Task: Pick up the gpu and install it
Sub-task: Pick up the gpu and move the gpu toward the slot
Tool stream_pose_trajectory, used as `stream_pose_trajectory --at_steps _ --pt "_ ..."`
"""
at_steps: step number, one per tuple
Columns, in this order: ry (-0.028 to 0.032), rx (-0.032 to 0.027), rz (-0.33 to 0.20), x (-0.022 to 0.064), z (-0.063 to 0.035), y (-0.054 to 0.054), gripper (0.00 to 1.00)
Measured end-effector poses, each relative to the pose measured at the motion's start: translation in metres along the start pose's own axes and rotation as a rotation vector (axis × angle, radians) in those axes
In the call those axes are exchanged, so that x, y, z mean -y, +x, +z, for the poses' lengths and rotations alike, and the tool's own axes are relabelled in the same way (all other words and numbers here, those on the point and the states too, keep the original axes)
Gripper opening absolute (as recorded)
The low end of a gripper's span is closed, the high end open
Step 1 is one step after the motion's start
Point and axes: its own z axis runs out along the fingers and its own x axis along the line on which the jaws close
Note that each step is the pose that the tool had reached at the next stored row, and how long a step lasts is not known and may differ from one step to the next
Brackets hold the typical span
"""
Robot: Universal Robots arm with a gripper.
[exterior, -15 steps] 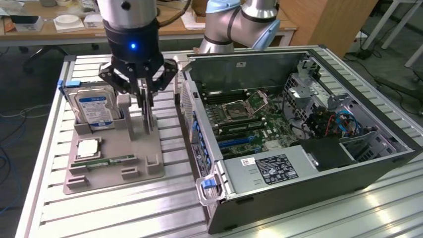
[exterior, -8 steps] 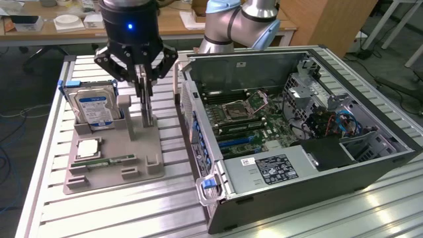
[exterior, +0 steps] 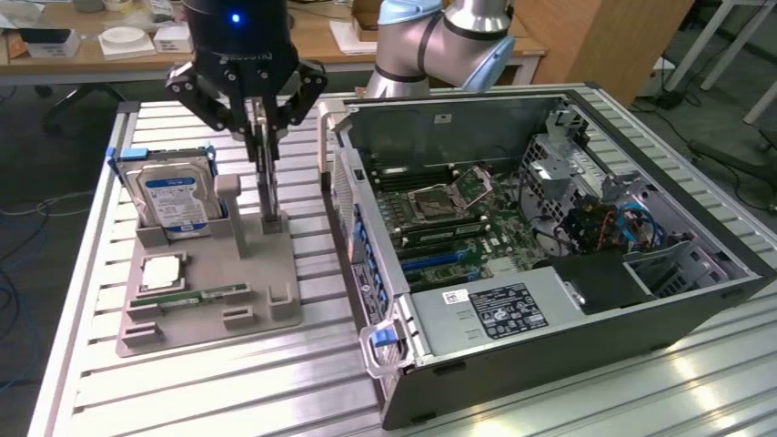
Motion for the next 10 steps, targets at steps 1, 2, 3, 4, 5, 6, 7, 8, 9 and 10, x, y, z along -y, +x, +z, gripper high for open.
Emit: stream_pose_trajectory --at_steps 1,2,3,4,5,6,7,8,9,10 --pt "-0.0008 -0.0002 -0.003 -0.0002 -0.0031 0.000 0.26" --pt "-0.0009 -0.0003 -0.004 -0.0005 -0.0066 0.000 0.26" --pt "-0.0010 -0.0003 -0.004 -0.0006 -0.0087 -0.001 0.26" --pt "-0.0010 -0.0003 -0.004 -0.0007 -0.0103 -0.002 0.26" --pt "-0.0011 -0.0003 -0.004 -0.0008 -0.0121 -0.003 0.26" --pt "-0.0010 -0.0003 -0.004 -0.0010 -0.0142 -0.004 0.26" --pt "-0.0010 -0.0003 -0.004 -0.0012 -0.0159 -0.006 0.26" --pt "-0.0012 0.0000 -0.004 -0.0013 -0.0165 -0.007 0.26" --pt "-0.0009 -0.0002 -0.004 -0.0014 -0.0169 -0.010 0.26" --pt "-0.0009 -0.0004 -0.004 -0.0015 -0.0169 -0.012 0.26"
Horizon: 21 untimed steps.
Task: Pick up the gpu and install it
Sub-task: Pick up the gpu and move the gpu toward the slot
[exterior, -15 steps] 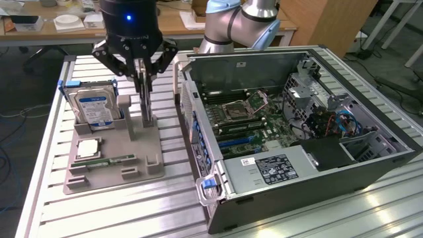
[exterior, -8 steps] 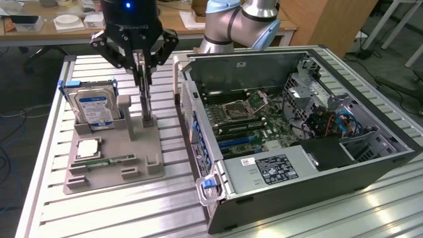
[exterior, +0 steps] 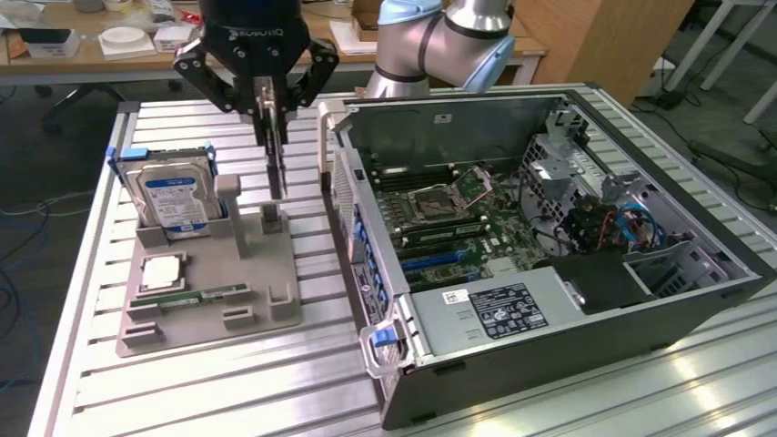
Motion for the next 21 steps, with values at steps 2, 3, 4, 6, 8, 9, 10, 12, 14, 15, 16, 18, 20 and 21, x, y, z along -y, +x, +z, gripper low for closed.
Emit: stream_pose_trajectory --at_steps 2,3,4,6,8,9,10,12,14,15,16,18,20,21 --pt "-0.0002 0.0001 0.000 -0.0003 0.0002 -0.007 0.26" --pt "-0.0002 0.0002 0.000 -0.0004 0.0004 -0.011 0.26" --pt "-0.0001 0.0002 0.000 -0.0005 0.0005 -0.015 0.26" --pt "0.0000 0.0000 0.000 -0.0007 0.0006 -0.024 0.26" --pt "-0.0001 0.0001 0.000 -0.0011 0.0009 -0.033 0.26" --pt "-0.0002 0.0002 0.000 -0.0012 0.0011 -0.037 0.26" --pt "-0.0001 0.0001 0.000 -0.0013 0.0012 -0.042 0.26" --pt "0.0000 0.0000 0.000 -0.0016 0.0013 -0.050 0.26" --pt "-0.0001 0.0000 0.000 -0.0018 0.0018 -0.058 0.26" --pt "-0.0002 -0.0001 0.000 -0.0020 0.0022 -0.063 0.26" --pt "-0.0002 -0.0003 -0.002 -0.0020 0.0026 -0.067 0.26" --pt "-0.0002 -0.0008 -0.008 -0.0022 0.0033 -0.074 0.26" --pt "-0.0004 -0.0018 -0.016 -0.0024 0.0042 -0.079 0.26" --pt "-0.0004 -0.0029 -0.019 -0.0024 0.0044 -0.082 0.26"
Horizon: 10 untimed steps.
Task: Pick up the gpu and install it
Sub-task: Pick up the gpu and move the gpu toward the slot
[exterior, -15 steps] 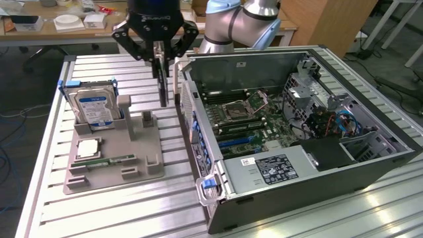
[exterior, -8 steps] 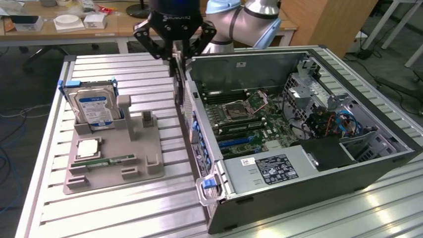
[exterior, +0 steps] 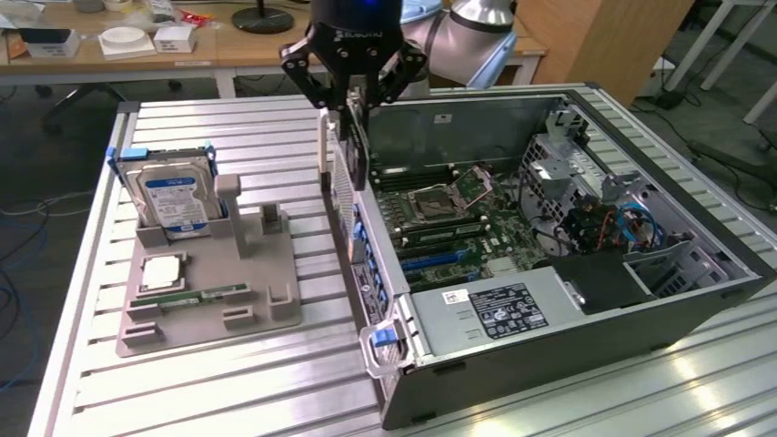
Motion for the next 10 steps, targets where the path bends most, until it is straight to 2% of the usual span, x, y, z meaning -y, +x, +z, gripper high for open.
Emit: stream_pose_trajectory --at_steps 2,5,10 --pt "0.0006 -0.0049 -0.001 -0.0001 0.0002 -0.007 0.26" --pt "0.0088 -0.0108 -0.001 -0.0002 0.0006 -0.019 0.26" --pt "0.0110 -0.0122 -0.001 -0.0004 0.0020 -0.042 0.26"
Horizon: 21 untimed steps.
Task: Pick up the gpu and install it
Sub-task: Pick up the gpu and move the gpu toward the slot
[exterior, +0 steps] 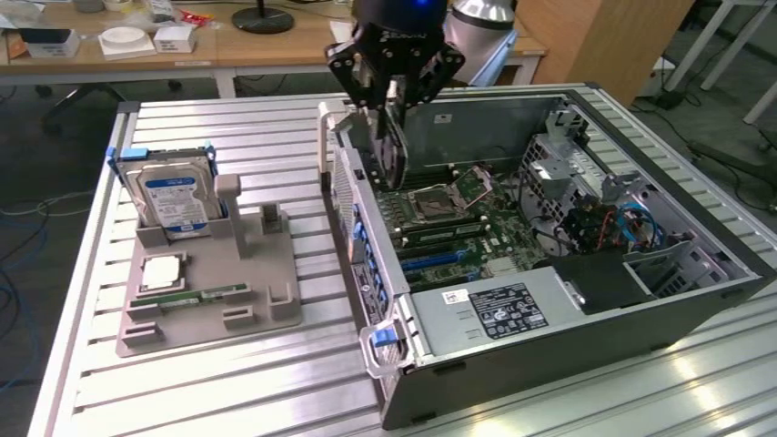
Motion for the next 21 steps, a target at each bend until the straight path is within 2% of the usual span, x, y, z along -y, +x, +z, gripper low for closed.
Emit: stream_pose_trajectory --at_steps 6,13,21 --pt "-0.0001 -0.0007 -0.012 -0.0001 0.0032 -0.023 0.26" --pt "-0.0006 -0.0028 -0.052 0.0000 0.0089 -0.037 0.26" --pt "-0.0007 -0.0028 -0.053 -0.0004 0.0100 -0.072 0.26"
